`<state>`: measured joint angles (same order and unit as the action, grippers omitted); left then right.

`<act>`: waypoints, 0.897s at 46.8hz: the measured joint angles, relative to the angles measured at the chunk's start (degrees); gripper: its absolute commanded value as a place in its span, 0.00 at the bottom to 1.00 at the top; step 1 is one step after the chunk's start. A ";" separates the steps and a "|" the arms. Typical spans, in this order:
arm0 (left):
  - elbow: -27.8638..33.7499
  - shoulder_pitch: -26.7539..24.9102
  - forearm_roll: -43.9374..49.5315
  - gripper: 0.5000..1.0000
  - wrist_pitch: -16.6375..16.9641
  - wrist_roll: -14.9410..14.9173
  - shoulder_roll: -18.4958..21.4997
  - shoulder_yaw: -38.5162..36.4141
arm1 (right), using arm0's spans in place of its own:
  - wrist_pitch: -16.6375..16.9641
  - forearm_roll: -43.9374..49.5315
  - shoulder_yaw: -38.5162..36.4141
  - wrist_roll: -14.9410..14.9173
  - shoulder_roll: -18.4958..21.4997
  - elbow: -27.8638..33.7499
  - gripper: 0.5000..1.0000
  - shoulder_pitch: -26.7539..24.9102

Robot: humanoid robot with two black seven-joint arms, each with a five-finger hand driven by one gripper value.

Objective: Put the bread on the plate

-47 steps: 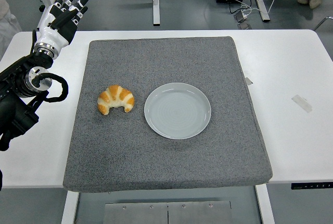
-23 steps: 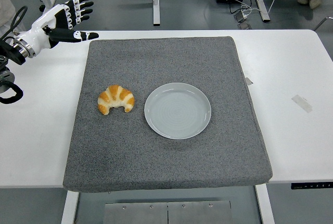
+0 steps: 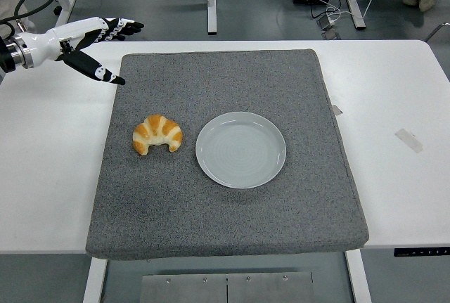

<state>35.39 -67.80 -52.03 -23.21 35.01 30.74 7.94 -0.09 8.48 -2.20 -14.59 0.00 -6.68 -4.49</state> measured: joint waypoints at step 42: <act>7.20 0.16 7.95 0.96 -2.58 -0.01 2.69 -2.05 | 0.00 0.01 0.00 0.00 0.00 0.00 1.00 0.00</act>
<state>42.59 -67.64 -44.08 -25.79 35.00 33.43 5.89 -0.09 8.49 -2.20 -14.59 0.00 -6.68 -4.49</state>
